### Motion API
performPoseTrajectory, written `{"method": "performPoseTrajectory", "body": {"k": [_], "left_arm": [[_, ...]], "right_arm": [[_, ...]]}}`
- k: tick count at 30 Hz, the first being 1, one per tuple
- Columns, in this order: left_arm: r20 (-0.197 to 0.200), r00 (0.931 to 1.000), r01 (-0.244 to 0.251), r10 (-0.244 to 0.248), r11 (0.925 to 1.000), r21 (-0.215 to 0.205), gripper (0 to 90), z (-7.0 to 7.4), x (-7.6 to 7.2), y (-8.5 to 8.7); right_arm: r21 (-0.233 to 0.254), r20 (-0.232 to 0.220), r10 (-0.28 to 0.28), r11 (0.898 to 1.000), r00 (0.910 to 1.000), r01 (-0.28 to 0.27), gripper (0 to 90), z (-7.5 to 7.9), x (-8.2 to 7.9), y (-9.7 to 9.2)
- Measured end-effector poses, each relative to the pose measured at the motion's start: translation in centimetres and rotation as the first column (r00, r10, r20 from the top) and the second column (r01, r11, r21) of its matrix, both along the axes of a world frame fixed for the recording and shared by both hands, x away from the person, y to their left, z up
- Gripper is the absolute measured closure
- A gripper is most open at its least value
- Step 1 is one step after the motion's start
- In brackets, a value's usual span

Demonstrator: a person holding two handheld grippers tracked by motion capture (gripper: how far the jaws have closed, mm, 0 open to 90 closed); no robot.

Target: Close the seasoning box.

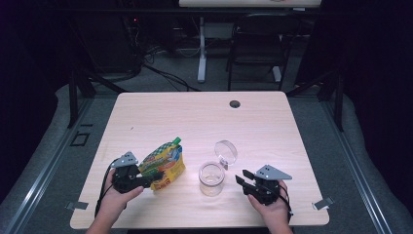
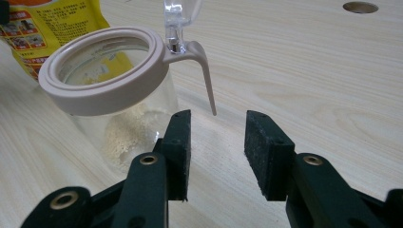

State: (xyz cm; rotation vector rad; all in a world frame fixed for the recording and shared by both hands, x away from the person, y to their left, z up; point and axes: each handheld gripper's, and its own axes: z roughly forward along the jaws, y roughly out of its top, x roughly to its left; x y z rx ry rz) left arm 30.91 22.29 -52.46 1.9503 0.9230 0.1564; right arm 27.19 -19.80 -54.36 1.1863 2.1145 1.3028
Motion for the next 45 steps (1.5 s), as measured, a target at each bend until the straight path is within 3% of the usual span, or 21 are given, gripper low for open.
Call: {"method": "performPoseTrajectory", "body": {"k": [8,17,32,45], "left_arm": [[-0.011,0.9997,-0.019,0.02,0.9996,0.02,46.7,-1.5,0.5,-0.3],[0.007,0.9993,-0.037,0.037,0.9993,0.001,41.7,-2.9,0.8,-0.5],[0.019,0.9991,-0.037,0.038,0.9979,-0.053,43.0,-4.8,1.1,-1.2],[0.02,0.9991,-0.036,0.037,0.9982,-0.048,39.5,-5.5,1.2,-1.3]], "right_arm": [[-0.008,-0.001,0.003,1.0,1.0,-0.003,61.5,0.0,0.0,0.0],[-0.009,-0.001,0.006,1.0,1.0,-0.006,60.3,0.0,0.0,0.1],[-0.013,0.0,0.01,1.0,1.0,-0.01,59.5,0.0,0.0,0.2],[-0.016,-0.001,0.013,1.0,0.9999,-0.013,59.3,0.0,0.0,0.3]]}}
